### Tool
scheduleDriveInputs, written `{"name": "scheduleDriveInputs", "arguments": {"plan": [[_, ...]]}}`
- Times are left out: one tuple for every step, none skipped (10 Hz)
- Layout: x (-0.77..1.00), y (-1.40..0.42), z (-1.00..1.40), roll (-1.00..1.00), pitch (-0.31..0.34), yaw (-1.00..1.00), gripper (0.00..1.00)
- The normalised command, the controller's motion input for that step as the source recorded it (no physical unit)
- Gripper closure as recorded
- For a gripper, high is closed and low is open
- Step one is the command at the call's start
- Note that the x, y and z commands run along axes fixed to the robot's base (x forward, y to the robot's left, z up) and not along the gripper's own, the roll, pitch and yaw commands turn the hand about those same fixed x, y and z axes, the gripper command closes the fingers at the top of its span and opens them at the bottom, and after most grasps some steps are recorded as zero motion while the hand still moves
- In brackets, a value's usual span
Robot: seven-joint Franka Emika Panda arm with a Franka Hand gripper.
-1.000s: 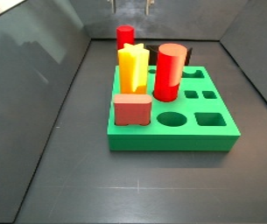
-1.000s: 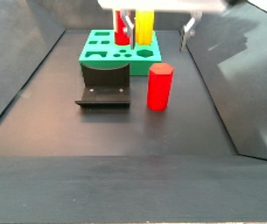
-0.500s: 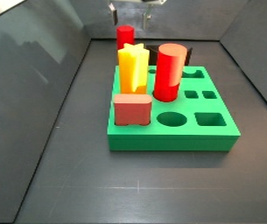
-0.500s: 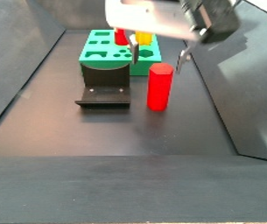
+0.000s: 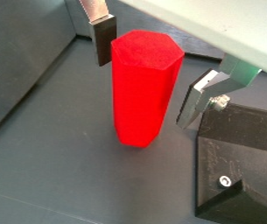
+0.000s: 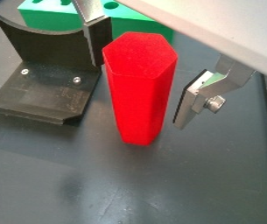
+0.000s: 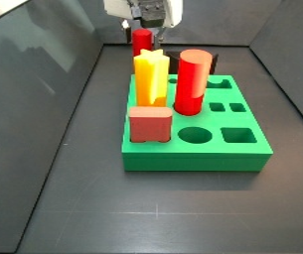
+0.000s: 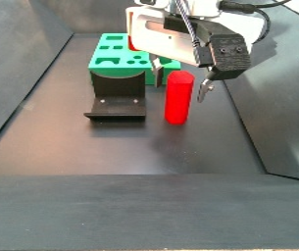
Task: Pick up the hexagon object. Move up. Move to above the board. Insert the hexagon object.
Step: Pick up the hexagon object.
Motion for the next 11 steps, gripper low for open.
{"name": "scheduleDriveInputs", "arguments": {"plan": [[0.00,0.00,0.00,0.00,0.000,0.00,0.00],[0.00,0.00,0.00,0.00,0.000,0.00,1.00],[0.00,0.00,0.00,0.00,0.000,0.00,1.00],[0.00,0.00,0.00,0.00,0.000,0.00,1.00],[0.00,0.00,0.00,0.00,0.000,0.00,1.00],[0.00,0.00,0.00,0.00,0.000,0.00,1.00],[0.00,0.00,0.00,0.00,0.000,0.00,1.00],[0.00,0.00,0.00,0.00,0.000,0.00,1.00],[0.00,0.00,0.00,0.00,0.000,0.00,1.00],[0.00,0.00,0.00,0.00,0.000,0.00,1.00],[0.00,0.00,0.00,0.00,0.000,0.00,1.00]]}}
